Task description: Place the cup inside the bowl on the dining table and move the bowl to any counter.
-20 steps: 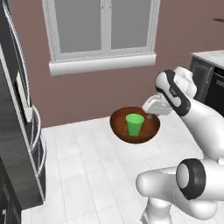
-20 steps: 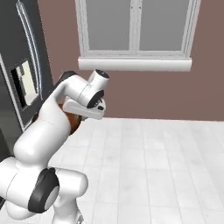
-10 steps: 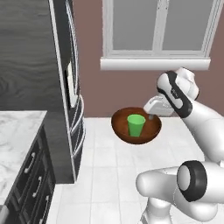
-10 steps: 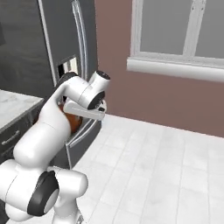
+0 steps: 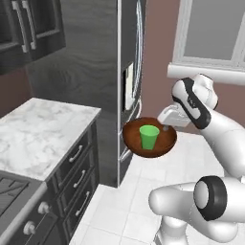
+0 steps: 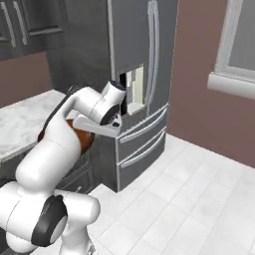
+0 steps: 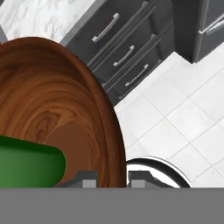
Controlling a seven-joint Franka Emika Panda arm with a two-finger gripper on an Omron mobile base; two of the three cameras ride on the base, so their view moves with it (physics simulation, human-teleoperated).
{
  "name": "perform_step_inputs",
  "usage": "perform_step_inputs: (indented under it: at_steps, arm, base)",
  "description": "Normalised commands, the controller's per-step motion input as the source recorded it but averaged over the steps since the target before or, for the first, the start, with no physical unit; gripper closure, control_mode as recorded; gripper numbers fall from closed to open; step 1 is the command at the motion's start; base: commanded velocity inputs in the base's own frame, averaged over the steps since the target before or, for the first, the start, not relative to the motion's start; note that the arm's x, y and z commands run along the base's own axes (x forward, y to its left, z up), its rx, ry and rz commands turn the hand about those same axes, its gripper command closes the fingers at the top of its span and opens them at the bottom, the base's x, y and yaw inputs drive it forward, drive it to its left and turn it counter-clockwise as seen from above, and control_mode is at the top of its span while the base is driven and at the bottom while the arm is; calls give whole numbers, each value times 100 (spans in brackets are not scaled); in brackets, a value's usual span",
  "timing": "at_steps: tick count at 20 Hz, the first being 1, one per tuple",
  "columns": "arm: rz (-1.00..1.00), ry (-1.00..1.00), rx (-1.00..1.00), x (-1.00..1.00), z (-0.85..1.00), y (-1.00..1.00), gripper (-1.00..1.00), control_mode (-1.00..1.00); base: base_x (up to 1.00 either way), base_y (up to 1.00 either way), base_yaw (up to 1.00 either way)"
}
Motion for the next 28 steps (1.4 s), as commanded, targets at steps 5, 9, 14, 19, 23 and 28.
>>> perform_step_inputs:
  at_steps: [5,9,14,19,23,28]
  arm:
    - [0,0,0,0,0,0,100,100]
    - [0,0,0,0,0,0,100,100]
    - [0,0,0,0,0,0,100,100]
    - [0,0,0,0,0,0,100,100]
    - [0,0,0,0,0,0,100,100]
    - [0,0,0,0,0,0,100,100]
  base:
    - [0,21,54]
    - [0,9,54]
    - [1,2,54]
    - [48,-1,52]
    - [91,-26,42]
    - [93,-50,21]
